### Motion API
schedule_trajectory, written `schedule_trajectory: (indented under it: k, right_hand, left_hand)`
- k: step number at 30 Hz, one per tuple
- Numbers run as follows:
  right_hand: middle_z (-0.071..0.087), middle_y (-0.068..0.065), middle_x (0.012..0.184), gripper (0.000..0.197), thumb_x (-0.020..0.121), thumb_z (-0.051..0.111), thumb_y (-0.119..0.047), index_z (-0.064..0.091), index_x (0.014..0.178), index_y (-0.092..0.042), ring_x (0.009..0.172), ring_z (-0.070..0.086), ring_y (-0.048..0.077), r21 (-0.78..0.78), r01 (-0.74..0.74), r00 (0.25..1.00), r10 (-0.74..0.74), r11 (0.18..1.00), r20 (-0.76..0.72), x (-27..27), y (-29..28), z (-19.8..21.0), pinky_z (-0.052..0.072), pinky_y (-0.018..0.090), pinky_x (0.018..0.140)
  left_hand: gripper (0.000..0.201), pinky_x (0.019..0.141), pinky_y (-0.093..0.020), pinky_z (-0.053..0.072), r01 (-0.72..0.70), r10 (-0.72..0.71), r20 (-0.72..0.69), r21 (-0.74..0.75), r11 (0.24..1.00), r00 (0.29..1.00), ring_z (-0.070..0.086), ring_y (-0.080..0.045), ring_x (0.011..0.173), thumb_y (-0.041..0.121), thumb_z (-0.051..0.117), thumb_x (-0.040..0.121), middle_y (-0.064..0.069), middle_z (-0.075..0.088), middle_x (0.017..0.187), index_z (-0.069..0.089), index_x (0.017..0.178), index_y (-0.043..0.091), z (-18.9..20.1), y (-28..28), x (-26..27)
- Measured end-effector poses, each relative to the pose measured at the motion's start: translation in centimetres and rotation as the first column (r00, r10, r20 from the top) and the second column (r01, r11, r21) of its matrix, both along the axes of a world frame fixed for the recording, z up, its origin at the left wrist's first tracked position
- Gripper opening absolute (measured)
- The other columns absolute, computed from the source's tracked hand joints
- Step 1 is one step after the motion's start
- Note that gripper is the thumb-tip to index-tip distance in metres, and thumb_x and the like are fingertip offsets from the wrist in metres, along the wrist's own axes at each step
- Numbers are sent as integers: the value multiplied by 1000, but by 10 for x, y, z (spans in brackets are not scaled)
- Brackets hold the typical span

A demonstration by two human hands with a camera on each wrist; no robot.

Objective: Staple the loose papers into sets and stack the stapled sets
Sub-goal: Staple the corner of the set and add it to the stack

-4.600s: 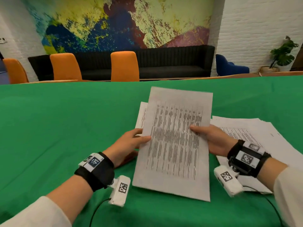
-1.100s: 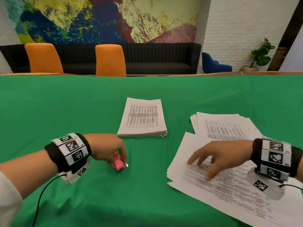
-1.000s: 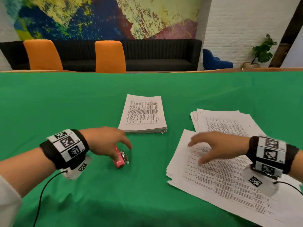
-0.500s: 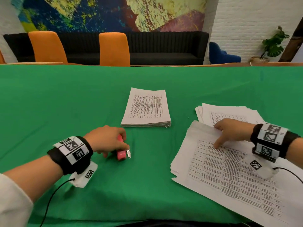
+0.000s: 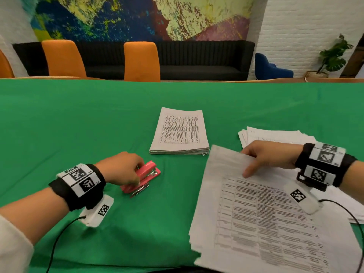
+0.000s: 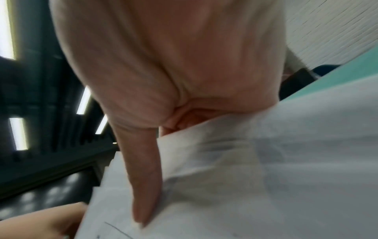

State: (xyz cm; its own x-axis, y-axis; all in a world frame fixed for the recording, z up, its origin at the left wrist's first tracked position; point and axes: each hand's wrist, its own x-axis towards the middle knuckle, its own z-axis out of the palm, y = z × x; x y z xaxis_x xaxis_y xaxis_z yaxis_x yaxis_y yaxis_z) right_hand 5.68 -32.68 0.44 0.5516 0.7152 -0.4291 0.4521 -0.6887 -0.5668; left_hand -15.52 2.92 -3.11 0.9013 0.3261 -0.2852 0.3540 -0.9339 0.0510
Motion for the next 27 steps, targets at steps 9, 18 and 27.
schedule_trajectory:
  k: [9, 18, 27]
  right_hand:
    - [57, -3, 143, 84, 73, 94, -33, 51, 145, -27, 127, 55, 20, 21, -144, 878, 117, 989, 465, -29, 85, -41, 48, 38, 106]
    - [36, -2, 157, 75, 78, 82, -61, 47, 143, -45, 143, 36, 27, -166, -209, 884, 259, 964, 389, -40, 65, -62, 35, 51, 118]
    - [-5, -6, 175, 129, 70, 73, -81, -7, 163, -39, 161, -6, 18, -144, -144, 966, 170, 979, 194, -19, 45, -80, -6, 66, 123]
  left_hand:
    - [30, 72, -37, 61, 93, 16, 398, -253, 963, 917, 71, -6, 73, 23, 81, 81, 14, 72, 98, 65, 106, 32, 22, -13, -6]
    - [41, 75, -26, 51, 272, -161, 392, -246, 930, 906, 63, -13, 89, 27, 79, 87, 8, 66, 104, 65, 126, 27, 6, -68, 21]
    - [31, 74, -32, 52, 380, -322, 330, -127, 916, 887, 62, -20, 86, 23, 74, 88, 0, 71, 101, 69, 119, 21, -6, -118, 69]
